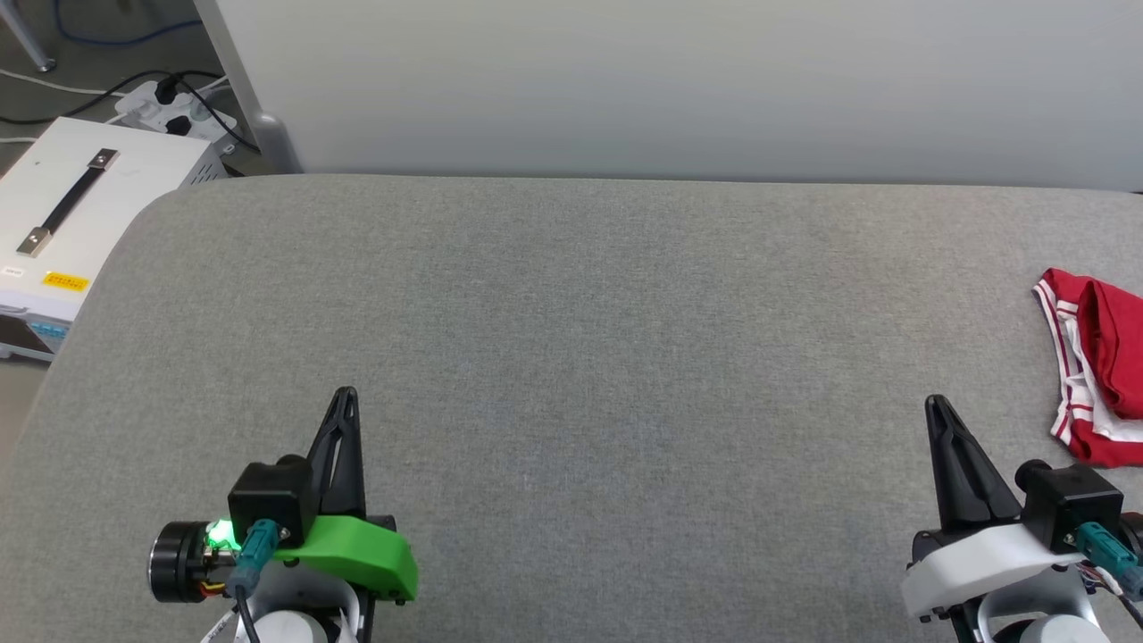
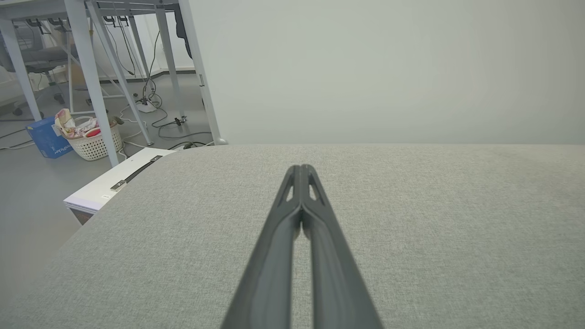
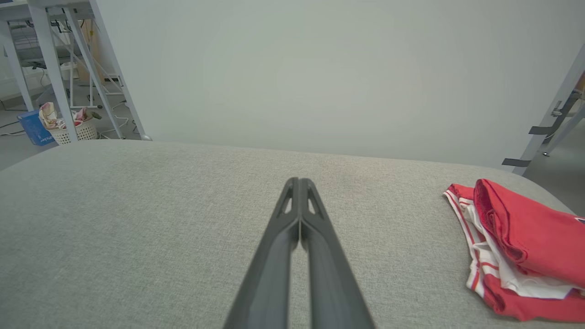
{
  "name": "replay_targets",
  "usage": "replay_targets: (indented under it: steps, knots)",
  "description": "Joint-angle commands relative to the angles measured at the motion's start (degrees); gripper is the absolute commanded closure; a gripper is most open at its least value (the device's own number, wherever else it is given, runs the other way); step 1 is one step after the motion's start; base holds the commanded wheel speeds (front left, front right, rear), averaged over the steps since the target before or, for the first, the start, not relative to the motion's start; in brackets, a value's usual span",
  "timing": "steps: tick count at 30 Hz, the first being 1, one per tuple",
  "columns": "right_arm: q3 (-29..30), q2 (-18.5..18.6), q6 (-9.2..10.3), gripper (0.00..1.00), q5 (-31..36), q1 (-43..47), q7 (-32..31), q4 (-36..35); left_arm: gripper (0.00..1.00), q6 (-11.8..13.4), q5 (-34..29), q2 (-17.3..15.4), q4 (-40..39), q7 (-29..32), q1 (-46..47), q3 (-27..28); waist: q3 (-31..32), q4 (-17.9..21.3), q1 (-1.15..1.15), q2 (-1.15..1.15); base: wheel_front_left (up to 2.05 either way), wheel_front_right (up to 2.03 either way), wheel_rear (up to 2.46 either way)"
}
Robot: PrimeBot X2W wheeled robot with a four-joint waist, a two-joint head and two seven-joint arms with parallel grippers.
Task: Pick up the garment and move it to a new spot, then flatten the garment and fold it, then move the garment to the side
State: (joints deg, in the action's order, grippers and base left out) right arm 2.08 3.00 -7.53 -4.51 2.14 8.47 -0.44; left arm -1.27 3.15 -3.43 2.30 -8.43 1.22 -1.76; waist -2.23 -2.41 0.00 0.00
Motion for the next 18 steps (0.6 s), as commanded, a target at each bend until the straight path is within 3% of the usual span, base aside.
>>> replay_targets:
  steps: [1, 18]
  knots:
    - [-0.2, -0.1, 0.01, 1.00, 0.8, -0.9, -0.4, 0.1, 1.00, 0.4, -0.4, 0.2, -0.3, 0.4, -0.5, 0.2, 0.0, 0.1, 0.00, 0.00, 0.00, 0.00, 0.00]
    - [-0.7, -0.1, 0.02, 1.00, 1.7, -1.2, -2.5, 0.2, 1.00, 0.6, -1.1, 0.3, -0.8, 2.5, -0.7, 0.6, 0.6, 0.7, 0.00, 0.00, 0.00, 0.00, 0.00]
